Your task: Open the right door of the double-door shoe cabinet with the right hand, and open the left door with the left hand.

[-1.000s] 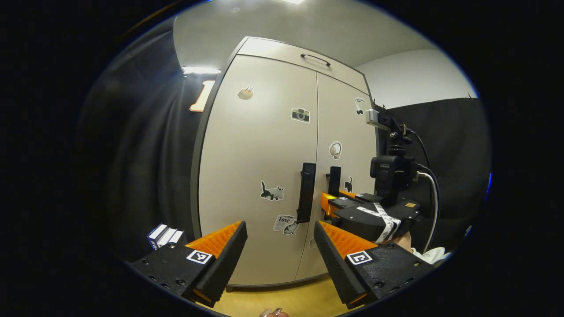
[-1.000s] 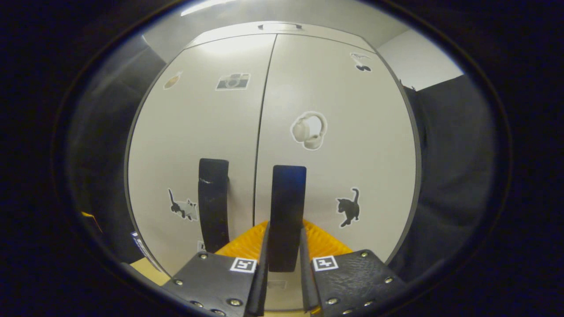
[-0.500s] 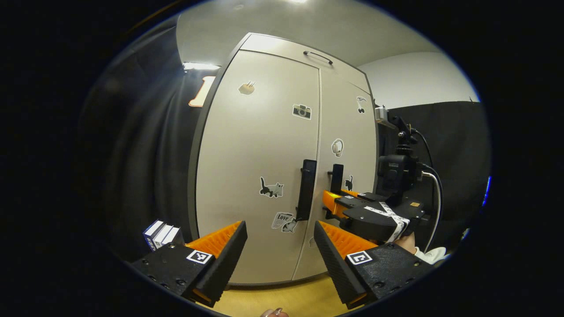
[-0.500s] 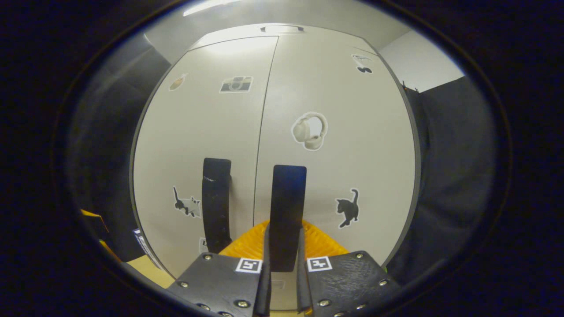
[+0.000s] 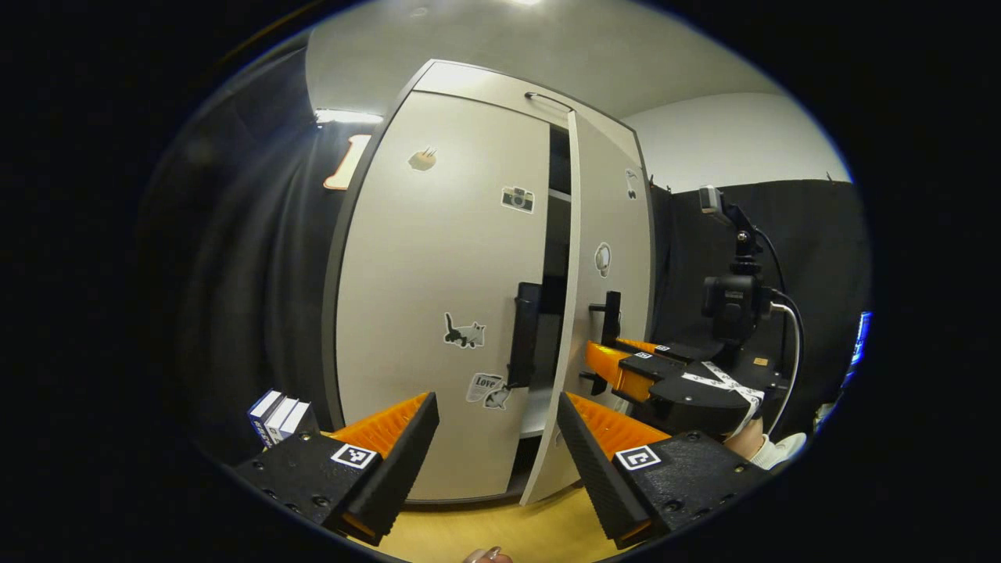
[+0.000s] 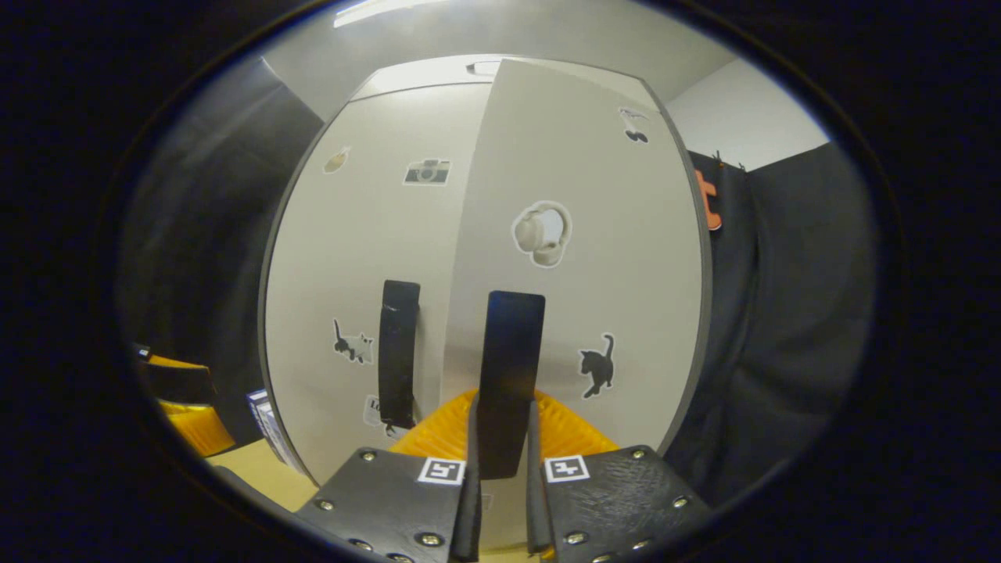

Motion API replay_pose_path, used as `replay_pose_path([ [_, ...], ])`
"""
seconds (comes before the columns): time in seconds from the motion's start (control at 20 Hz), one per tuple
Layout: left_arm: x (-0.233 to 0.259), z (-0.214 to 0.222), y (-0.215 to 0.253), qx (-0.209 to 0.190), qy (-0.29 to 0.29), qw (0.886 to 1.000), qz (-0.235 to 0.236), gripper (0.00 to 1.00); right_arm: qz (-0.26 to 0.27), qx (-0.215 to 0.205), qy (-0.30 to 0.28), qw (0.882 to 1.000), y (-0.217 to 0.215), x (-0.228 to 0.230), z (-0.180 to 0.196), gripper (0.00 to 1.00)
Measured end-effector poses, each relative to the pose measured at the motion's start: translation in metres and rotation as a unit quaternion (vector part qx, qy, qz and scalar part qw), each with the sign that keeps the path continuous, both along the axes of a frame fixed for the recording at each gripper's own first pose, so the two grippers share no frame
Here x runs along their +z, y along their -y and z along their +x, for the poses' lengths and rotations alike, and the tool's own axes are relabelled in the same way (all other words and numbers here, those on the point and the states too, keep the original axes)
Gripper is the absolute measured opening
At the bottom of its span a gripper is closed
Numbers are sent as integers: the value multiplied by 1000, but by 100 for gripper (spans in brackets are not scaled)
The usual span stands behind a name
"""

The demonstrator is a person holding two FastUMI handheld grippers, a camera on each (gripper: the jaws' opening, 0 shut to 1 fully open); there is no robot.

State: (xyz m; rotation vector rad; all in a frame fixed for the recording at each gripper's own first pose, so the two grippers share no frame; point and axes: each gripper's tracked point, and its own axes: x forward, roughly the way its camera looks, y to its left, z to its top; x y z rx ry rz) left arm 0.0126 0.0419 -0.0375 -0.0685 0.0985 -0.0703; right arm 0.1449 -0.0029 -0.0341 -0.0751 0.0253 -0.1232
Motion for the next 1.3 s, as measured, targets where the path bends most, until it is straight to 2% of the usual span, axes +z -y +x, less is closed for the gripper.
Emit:
replay_pose_path([
  [0.25, -1, -12, 22, -6, -7, 1000, 2, 95, -6, 12, -2, 1000, 10, 2, -23, 23],
  [0.5, 5, -23, 48, 14, 0, 1000, 3, 95, -12, 30, -1, 999, 27, 3, -54, 23],
  [0.9, 6, -32, 100, 46, 3, 999, -7, 95, 8, 64, -2, 998, 71, 11, -105, 23],
  [0.95, 7, -33, 106, 51, 4, 999, -11, 95, 24, 72, -8, 997, 75, 12, -108, 13],
  [1.05, 4, -32, 120, 54, 3, 998, -17, 95, 31, 79, -13, 996, 84, 11, -119, 13],
  [1.2, -1, -32, 139, 52, -3, 998, -19, 95, 13, 82, -14, 996, 96, 12, -126, 13],
  [1.25, -2, -32, 143, 53, -2, 998, -21, 100, 18, 83, -16, 996, 101, 12, -130, 13],
  [1.3, -2, -33, 146, 55, 0, 998, -22, 95, 21, 80, -16, 996, 110, 12, -134, 13],
])
